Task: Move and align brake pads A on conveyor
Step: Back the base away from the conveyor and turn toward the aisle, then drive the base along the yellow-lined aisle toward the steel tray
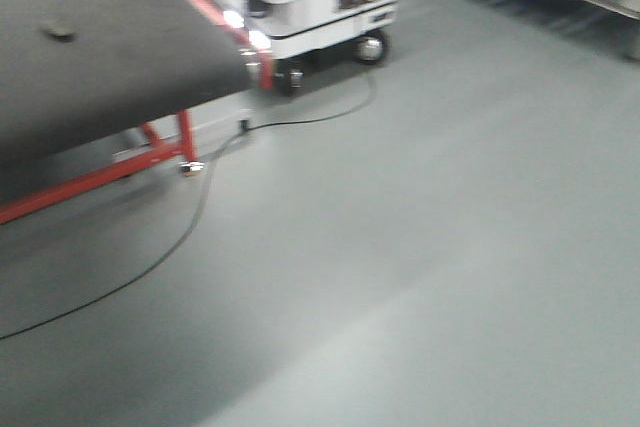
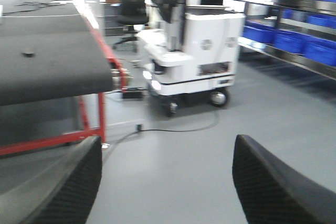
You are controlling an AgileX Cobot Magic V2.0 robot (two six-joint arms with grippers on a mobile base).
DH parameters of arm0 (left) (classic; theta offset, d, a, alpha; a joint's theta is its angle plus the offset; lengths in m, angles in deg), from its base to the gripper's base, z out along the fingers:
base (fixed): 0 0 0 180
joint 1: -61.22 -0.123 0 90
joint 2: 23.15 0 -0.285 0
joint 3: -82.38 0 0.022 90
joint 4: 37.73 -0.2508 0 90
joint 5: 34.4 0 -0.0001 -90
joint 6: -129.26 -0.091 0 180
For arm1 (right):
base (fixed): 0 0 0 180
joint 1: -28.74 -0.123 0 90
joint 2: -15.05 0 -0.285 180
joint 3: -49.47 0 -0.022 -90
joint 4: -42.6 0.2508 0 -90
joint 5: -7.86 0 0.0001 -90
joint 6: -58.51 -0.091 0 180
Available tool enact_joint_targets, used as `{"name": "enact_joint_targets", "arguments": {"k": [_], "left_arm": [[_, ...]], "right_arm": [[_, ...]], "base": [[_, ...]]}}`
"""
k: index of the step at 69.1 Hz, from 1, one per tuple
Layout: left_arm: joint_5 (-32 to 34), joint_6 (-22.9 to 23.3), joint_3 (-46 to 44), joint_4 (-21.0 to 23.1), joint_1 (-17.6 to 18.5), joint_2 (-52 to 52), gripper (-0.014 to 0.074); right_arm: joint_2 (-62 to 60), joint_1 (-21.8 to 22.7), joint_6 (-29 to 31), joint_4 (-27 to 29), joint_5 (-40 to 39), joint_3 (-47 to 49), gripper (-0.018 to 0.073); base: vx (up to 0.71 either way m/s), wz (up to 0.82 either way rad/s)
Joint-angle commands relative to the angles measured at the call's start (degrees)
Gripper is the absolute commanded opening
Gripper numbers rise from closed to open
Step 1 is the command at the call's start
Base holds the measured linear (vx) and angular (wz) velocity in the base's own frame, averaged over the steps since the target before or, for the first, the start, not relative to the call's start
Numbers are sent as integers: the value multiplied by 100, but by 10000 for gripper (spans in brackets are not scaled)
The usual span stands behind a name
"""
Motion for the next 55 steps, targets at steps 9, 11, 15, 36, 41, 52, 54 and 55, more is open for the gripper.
{"name": "enact_joint_targets", "arguments": {"k": [9,11,15,36,41,52,54,55], "left_arm": [[402,30,-131,11,32,70,481],[402,30,-131,11,32,70,481],[402,30,-131,11,32,70,481],[402,30,-131,11,32,70,481],[402,30,-131,11,32,70,481],[402,30,-131,11,32,70,481],[402,30,-131,11,32,70,481],[402,30,-131,11,32,70,481]], "right_arm": [[70,24,65,30,-404,148,496],[70,24,65,30,-404,148,496],[70,24,65,30,-404,148,496],[70,24,65,30,-404,148,496],[70,24,65,30,-404,148,496],[70,24,65,30,-404,148,496],[70,24,65,30,-404,148,496],[70,24,65,30,-404,148,496]], "base": [[-21,-84],[-20,-78],[-20,-77],[-20,-78],[-18,-74],[-13,-69],[-8,-68],[-7,-69]]}}
